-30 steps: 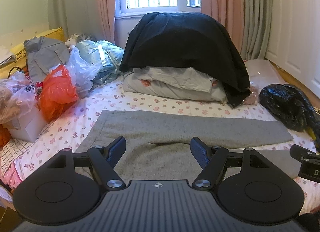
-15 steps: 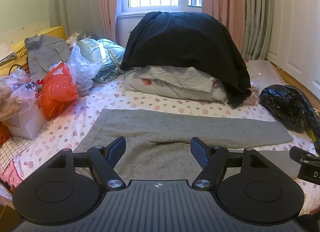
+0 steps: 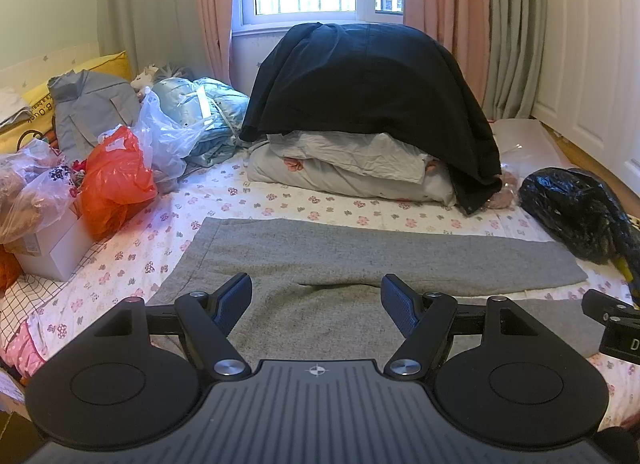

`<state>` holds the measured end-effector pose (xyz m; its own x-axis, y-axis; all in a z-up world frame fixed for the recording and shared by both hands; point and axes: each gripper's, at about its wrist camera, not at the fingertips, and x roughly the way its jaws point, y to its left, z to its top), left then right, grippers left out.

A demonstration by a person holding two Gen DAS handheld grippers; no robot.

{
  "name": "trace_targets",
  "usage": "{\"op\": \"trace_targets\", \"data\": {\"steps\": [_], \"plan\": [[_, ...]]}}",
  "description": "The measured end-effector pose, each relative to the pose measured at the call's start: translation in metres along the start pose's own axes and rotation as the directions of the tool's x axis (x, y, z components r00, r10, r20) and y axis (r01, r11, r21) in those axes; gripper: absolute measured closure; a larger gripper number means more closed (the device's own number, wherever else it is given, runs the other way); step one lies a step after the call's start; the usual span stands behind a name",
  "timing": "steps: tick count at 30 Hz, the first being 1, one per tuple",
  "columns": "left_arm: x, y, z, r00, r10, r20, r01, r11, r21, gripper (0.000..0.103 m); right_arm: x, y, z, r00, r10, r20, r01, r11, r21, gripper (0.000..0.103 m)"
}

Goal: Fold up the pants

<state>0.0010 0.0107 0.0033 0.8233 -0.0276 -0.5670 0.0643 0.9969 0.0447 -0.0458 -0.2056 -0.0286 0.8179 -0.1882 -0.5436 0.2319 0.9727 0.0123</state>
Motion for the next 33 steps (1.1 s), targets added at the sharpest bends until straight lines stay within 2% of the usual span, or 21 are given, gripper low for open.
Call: {"op": "trace_targets", "data": {"steps": [33], "plan": [[0.0015,-0.0003,0.0011,1.000,0.001,-0.004,-0.001,1.000,0.002,0.032,-0.0001,-0.0013,0.0031,1.000,0.000,0.000,0.000,1.000,-0.003,0.001]]}}
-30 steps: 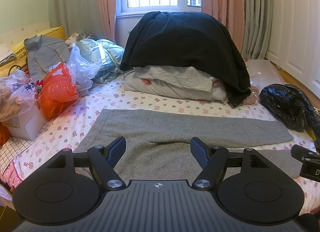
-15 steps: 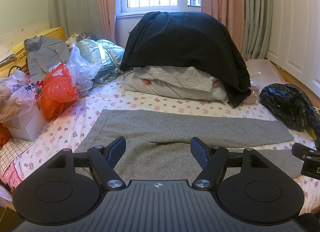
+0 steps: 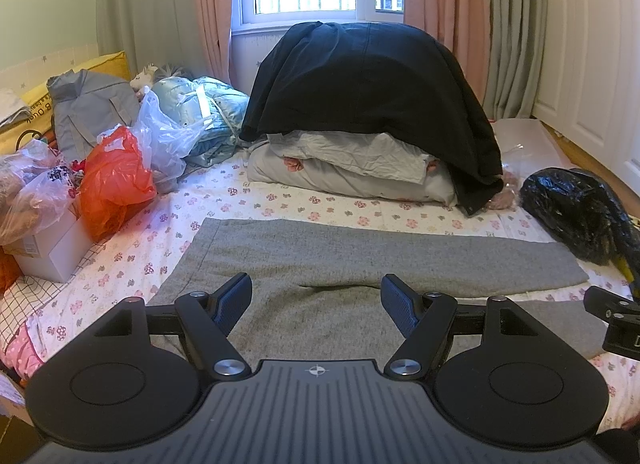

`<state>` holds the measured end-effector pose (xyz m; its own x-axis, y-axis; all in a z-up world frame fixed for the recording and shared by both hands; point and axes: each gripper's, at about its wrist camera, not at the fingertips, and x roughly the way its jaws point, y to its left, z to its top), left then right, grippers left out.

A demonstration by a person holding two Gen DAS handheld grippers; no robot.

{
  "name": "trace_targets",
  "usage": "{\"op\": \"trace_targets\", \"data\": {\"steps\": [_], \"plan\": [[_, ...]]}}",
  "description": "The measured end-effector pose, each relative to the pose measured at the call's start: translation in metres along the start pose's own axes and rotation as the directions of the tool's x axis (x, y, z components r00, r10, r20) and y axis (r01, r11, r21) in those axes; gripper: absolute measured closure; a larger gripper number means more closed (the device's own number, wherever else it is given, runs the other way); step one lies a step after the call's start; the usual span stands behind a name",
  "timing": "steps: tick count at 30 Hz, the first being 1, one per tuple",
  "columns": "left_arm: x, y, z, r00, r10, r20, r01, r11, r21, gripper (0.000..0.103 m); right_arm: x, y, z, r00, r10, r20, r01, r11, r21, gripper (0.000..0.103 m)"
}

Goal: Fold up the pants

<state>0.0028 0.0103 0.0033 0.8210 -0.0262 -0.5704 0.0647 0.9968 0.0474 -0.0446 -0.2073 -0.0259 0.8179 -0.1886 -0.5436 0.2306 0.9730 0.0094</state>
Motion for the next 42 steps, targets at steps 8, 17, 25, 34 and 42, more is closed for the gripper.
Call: {"op": "trace_targets", "data": {"steps": [8,17,25,34,42], "plan": [[0.011,0.003,0.002,1.000,-0.011,-0.015,0.011,1.000,-0.008,0.033,0.005,0.003,0.004,1.000,0.005,-0.010,-0.005,1.000,-0.004,0.001],[0.059,0.006,-0.006,0.997,-0.060,-0.043,0.063,0.996,0.069,0.034,0.046,-0.039,0.008,0.999,-0.009,-0.035,0.010,1.000,0.011,0.001],[0.154,0.053,0.028,0.953,-0.215,-0.212,0.211,0.977,-0.040,0.035,0.167,-0.154,0.048,0.996,0.046,-0.070,-0.038,0.993,0.109,0.001],[0.234,0.117,0.063,0.941,-0.251,-0.227,0.223,0.965,-0.140,0.035,0.341,-0.282,0.053,0.926,0.242,-0.289,-0.159,0.946,0.281,0.001],[0.259,0.132,0.065,0.936,-0.264,-0.234,0.231,0.960,-0.159,0.035,0.437,-0.348,0.034,0.830,0.403,-0.386,-0.231,0.878,0.420,0.002]]}}
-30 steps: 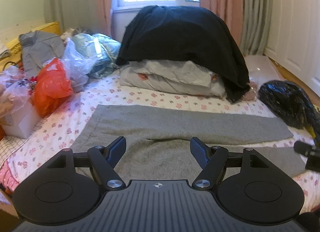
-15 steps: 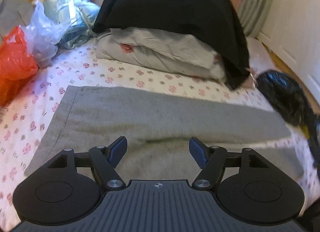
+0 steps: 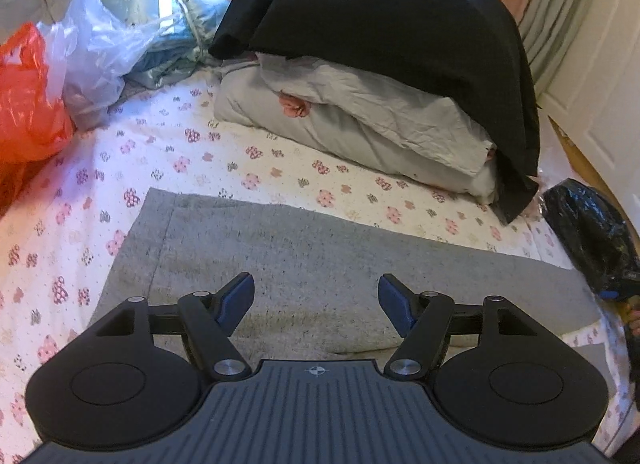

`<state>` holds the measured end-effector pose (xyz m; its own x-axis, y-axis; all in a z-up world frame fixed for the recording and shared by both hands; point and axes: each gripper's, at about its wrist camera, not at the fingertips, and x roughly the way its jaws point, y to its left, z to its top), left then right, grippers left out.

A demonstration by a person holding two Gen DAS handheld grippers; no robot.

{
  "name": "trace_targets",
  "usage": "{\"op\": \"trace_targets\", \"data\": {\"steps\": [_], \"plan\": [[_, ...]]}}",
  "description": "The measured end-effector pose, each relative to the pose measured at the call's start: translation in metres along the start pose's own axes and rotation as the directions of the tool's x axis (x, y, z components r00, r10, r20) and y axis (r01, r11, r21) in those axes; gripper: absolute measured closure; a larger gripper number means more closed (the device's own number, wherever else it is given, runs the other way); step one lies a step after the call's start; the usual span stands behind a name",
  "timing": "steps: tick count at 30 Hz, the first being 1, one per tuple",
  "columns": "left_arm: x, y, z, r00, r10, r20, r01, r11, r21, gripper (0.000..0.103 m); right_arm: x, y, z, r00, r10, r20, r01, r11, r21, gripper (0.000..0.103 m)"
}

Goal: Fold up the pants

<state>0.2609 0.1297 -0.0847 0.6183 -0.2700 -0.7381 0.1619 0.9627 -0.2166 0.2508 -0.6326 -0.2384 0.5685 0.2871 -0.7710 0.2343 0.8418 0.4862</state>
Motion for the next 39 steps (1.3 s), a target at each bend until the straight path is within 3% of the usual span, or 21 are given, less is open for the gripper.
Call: {"op": "trace_targets", "data": {"steps": [5,10,12,14,16,19,24,29,33,36,39], "plan": [[0.004,0.004,-0.002,1.000,0.011,0.004,-0.011,1.000,0.001,0.035,0.025,-0.036,0.011,0.996,0.070,-0.051,-0.068,0.997,0.042,0.009],[0.010,0.004,-0.004,1.000,0.019,-0.002,-0.019,1.000,-0.002,0.035,0.034,-0.043,0.014,0.973,0.226,-0.050,-0.223,0.973,0.064,0.012],[0.014,0.007,-0.004,1.000,0.011,-0.001,-0.011,1.000,-0.009,0.035,0.037,-0.041,0.013,0.969,0.240,-0.057,-0.237,0.970,0.052,0.026],[0.016,0.011,-0.003,1.000,-0.004,0.004,0.004,1.000,-0.015,0.035,0.039,-0.047,0.014,0.964,0.256,-0.072,-0.250,0.965,0.083,0.060],[0.019,0.017,-0.001,1.000,-0.020,0.014,0.020,1.000,-0.021,0.035,0.044,-0.050,0.015,0.967,0.233,-0.106,-0.224,0.970,0.093,0.081],[0.023,0.036,0.007,0.996,-0.084,0.030,0.085,0.996,-0.031,0.035,0.045,-0.051,0.015,0.963,0.232,-0.137,-0.219,0.970,0.101,0.089],[0.047,0.098,0.028,0.983,-0.180,0.039,0.181,0.982,-0.050,0.035,0.042,-0.046,0.018,0.971,0.190,-0.144,-0.179,0.980,0.083,0.091],[0.092,0.178,0.053,0.996,-0.076,-0.040,0.068,0.983,-0.168,0.043,0.035,-0.031,0.025,0.980,0.123,-0.160,-0.120,0.992,0.026,0.091],[0.134,0.231,0.072,0.986,-0.127,-0.110,0.092,0.956,-0.278,0.043,0.031,-0.021,0.029,0.984,0.081,-0.156,-0.080,0.997,0.016,0.092],[0.165,0.260,0.080,0.971,-0.191,-0.143,0.127,0.920,-0.370,0.043,0.030,-0.021,0.027,0.987,0.034,-0.157,-0.031,0.999,0.018,0.092],[0.188,0.267,0.087,0.968,-0.195,-0.160,0.126,0.924,-0.361,0.043,0.033,-0.017,0.028,0.987,0.010,-0.159,-0.007,1.000,0.022,0.092]]}}
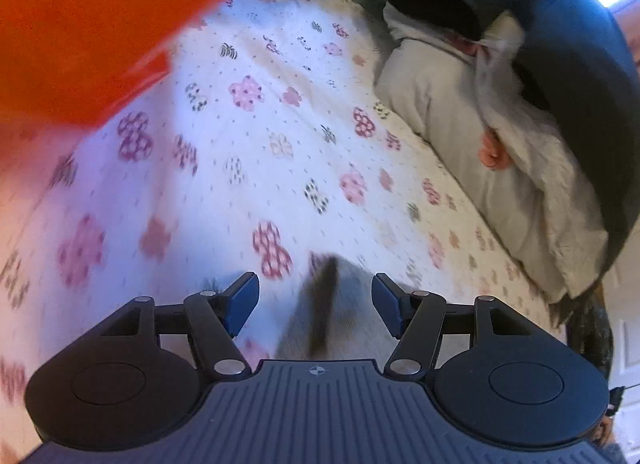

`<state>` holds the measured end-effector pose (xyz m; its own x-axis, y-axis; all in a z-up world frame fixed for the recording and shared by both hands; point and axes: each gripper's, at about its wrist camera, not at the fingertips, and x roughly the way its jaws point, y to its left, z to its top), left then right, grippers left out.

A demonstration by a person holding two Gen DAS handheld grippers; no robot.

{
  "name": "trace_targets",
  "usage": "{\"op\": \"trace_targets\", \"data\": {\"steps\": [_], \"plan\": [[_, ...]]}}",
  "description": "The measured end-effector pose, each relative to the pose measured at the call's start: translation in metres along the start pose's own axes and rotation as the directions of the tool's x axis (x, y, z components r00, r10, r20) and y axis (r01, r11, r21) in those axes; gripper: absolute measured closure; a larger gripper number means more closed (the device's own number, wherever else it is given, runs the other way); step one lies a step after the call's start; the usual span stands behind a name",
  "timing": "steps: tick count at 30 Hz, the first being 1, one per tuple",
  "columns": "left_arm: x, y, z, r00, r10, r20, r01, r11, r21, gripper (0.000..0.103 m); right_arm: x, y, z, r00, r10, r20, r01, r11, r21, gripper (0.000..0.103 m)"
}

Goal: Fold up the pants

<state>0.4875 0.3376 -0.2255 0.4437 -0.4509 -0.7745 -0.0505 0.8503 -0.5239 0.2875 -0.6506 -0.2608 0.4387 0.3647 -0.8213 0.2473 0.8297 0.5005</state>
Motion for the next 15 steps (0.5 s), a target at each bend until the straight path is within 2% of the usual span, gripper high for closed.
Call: {"op": "trace_targets", "data": {"steps": [5,9,12,14,15], "plan": [[0.019,-0.005,0.010,0.998,-0.051,-0.043,0.054,0.996,0.068,0.043,0.007,0.003,-0.002,1.000,-0.016,0.000,0.016,1.000,-0.003,0.092],[0.029,-0.015,0.006,0.986,-0.134,-0.102,0.146,0.981,0.126,0.043,0.012,0.007,0.001,1.000,-0.029,-0.004,0.029,1.000,-0.003,0.092],[0.035,-0.028,0.001,0.982,-0.135,-0.131,0.159,0.968,0.195,0.045,0.017,0.010,0.006,0.999,-0.040,-0.003,0.040,0.999,-0.001,0.092],[0.037,-0.031,0.001,0.982,-0.133,-0.134,0.159,0.965,0.207,0.066,0.019,0.012,0.008,0.999,-0.046,0.000,0.046,0.999,-0.001,0.092],[0.038,-0.029,0.002,0.982,-0.126,-0.138,0.153,0.966,0.207,0.073,0.019,0.013,0.008,0.999,-0.049,0.002,0.049,0.999,-0.001,0.092]]}}
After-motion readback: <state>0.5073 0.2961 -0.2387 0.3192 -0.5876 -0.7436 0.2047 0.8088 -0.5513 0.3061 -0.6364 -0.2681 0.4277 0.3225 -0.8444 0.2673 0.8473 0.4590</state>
